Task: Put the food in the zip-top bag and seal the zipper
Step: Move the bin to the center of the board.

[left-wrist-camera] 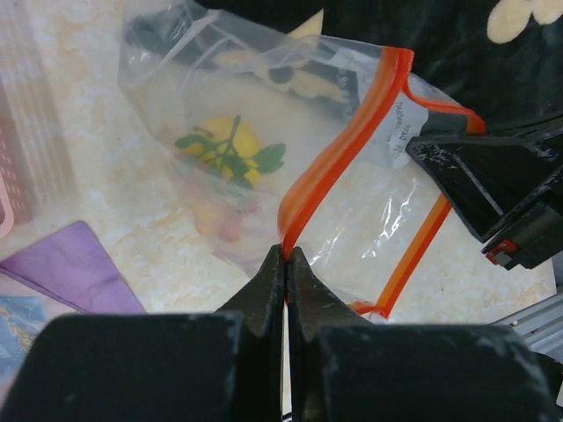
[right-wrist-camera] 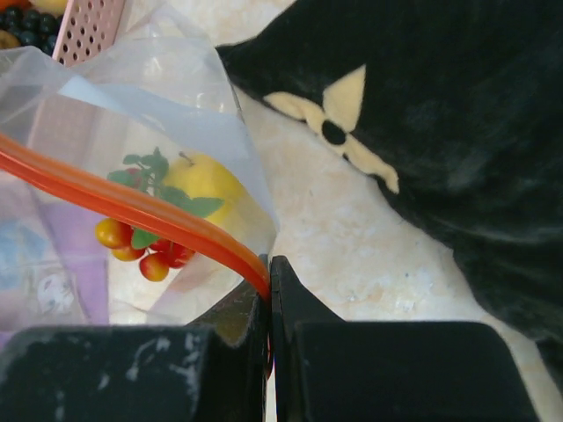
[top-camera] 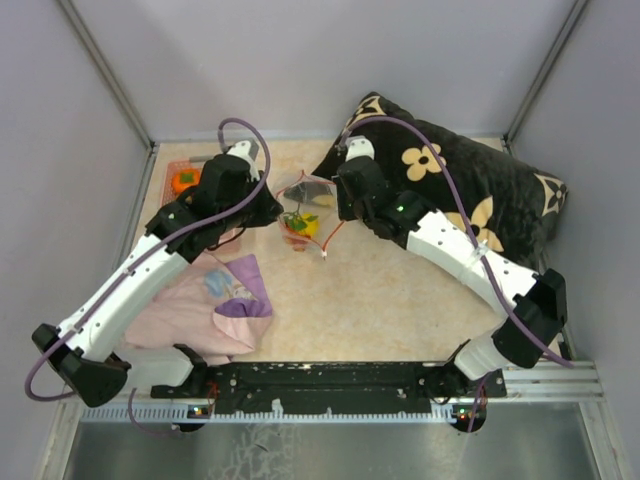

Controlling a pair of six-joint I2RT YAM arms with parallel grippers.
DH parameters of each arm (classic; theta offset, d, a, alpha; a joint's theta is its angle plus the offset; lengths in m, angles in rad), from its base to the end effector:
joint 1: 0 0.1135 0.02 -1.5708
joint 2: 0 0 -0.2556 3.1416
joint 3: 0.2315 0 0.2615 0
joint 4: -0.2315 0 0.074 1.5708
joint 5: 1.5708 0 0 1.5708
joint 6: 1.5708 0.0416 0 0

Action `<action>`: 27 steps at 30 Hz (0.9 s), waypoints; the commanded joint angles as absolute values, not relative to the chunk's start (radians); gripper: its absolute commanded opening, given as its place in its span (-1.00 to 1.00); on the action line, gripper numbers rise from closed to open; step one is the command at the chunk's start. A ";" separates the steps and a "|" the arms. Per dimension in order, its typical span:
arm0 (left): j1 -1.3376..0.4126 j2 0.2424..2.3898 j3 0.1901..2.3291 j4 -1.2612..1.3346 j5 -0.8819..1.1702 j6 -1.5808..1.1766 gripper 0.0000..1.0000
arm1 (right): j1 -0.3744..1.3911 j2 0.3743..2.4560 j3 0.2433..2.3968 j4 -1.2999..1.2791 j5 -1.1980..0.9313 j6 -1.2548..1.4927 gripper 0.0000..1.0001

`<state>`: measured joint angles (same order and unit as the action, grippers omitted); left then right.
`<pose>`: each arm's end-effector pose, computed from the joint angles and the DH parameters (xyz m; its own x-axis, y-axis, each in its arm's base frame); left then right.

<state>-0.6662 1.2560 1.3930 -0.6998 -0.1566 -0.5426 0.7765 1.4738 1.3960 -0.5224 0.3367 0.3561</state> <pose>0.2258 -0.1693 0.3893 -0.6209 -0.1607 -0.7673 0.2174 0.9051 -0.3655 0.2573 0.2335 0.3440 -0.5404 -0.0696 -0.8385 -0.2972 0.9481 0.1128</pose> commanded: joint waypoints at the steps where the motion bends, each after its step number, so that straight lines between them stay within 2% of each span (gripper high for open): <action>1: -0.670 1.256 1.398 -0.726 -0.177 -0.521 -1.00 | 0.773 1.427 1.470 -0.534 0.402 0.285 -1.00; 4: -0.670 1.248 1.362 -0.696 -0.173 -0.532 -1.00 | 0.773 1.431 1.460 -0.524 0.387 0.292 -1.00; 6: -0.669 1.239 1.338 -0.669 -0.167 -0.542 -0.90 | 0.774 1.435 1.450 -0.516 0.383 0.296 -1.00; 10: -0.661 1.225 1.301 -0.620 -0.149 -0.551 -0.40 | 0.774 1.448 1.447 -0.507 0.373 0.296 -1.00; 16: -0.578 1.224 1.283 -0.594 -0.097 -0.538 0.00 | 0.773 1.464 1.448 -0.485 0.361 0.293 -1.00; 22: -0.381 1.249 1.276 -0.599 -0.051 -0.510 0.11 | 0.774 1.472 1.442 -0.469 0.344 0.291 -1.00; 27: -0.229 1.360 1.281 -0.573 -0.054 -0.462 0.15 | 0.774 1.477 1.433 -0.459 0.333 0.283 -1.00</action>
<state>-0.3042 1.2793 1.2842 -0.6086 -0.0711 -0.5144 0.7757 1.4681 1.4212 -0.5327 0.3401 0.3054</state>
